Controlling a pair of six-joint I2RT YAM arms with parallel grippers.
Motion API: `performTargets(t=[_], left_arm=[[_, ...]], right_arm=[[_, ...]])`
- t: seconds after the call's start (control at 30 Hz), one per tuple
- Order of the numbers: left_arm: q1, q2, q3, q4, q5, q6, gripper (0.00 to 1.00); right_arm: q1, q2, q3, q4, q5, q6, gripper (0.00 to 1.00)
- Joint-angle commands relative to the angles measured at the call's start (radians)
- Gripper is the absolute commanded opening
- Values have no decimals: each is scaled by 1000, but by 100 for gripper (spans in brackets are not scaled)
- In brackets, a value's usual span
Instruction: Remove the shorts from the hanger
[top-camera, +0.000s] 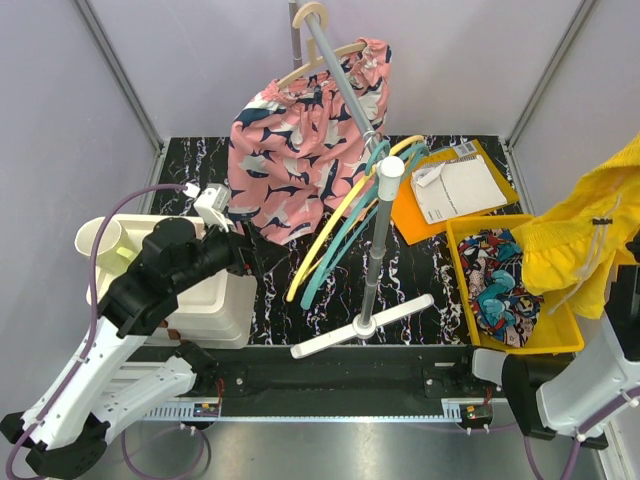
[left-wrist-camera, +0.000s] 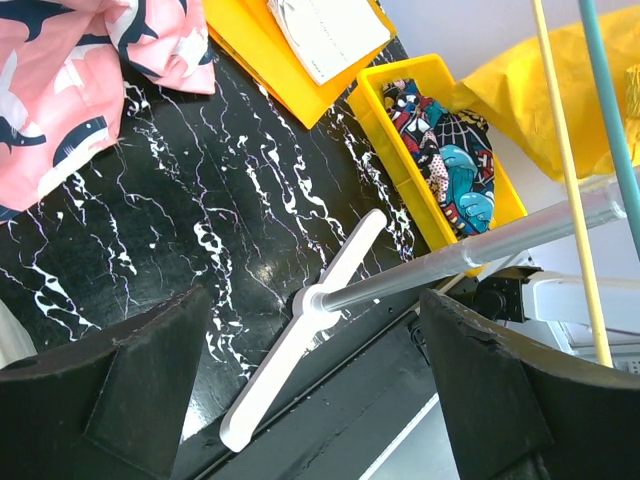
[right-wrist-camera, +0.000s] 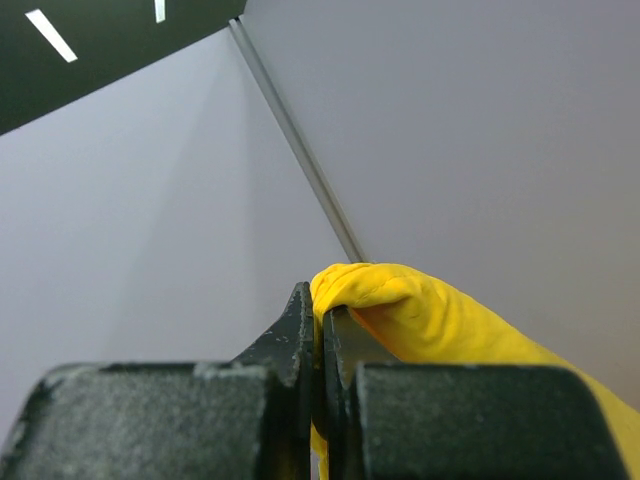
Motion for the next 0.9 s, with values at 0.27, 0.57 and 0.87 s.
performTargets(t=[0.27,0.57,0.87], left_arm=[[2,-8,35,36,-11,-20,89],[1,-22,22,35,-9,-19,89],[2,-25,15,33,-8,-7,89]], right_arm=[[1,-178,-324,135,58,-38,0],[1,-175,-612,146,-29,108,0],[1,-230,-895,139,49,320,0]])
